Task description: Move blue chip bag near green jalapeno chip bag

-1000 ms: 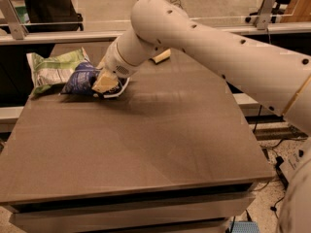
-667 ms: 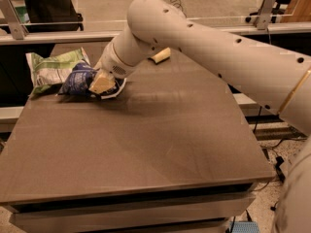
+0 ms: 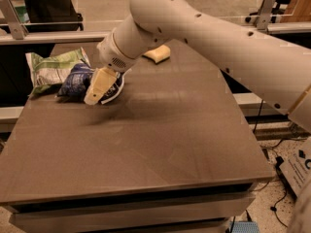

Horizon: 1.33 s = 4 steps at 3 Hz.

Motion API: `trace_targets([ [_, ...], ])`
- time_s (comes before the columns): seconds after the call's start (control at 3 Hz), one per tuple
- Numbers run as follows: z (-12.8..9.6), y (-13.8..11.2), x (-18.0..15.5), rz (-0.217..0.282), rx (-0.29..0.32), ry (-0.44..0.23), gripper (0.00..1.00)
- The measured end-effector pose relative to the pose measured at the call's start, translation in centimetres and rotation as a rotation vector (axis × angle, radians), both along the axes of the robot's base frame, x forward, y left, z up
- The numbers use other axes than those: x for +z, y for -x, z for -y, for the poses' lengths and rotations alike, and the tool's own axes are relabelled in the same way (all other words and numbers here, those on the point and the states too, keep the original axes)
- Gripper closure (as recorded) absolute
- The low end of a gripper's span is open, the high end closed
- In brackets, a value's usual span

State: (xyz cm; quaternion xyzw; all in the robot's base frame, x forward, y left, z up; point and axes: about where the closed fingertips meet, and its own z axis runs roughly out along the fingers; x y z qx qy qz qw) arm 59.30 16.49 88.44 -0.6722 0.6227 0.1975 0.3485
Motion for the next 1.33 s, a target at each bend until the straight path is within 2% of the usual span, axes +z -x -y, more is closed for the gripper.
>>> trace_targets([
  [0.33,3.5,1.3,2.5,0.027,-0.005,-0.004,0.00],
  [0.67,10.8,3.5,4.3,0.049,-0.042,0.033,0.00],
  [1.0,19.2,5.2,5.5,0.059,-0.104,0.076,0.00],
  [1.33,20.0,5.5,5.5,0.056,-0.111,0.083,0.00],
])
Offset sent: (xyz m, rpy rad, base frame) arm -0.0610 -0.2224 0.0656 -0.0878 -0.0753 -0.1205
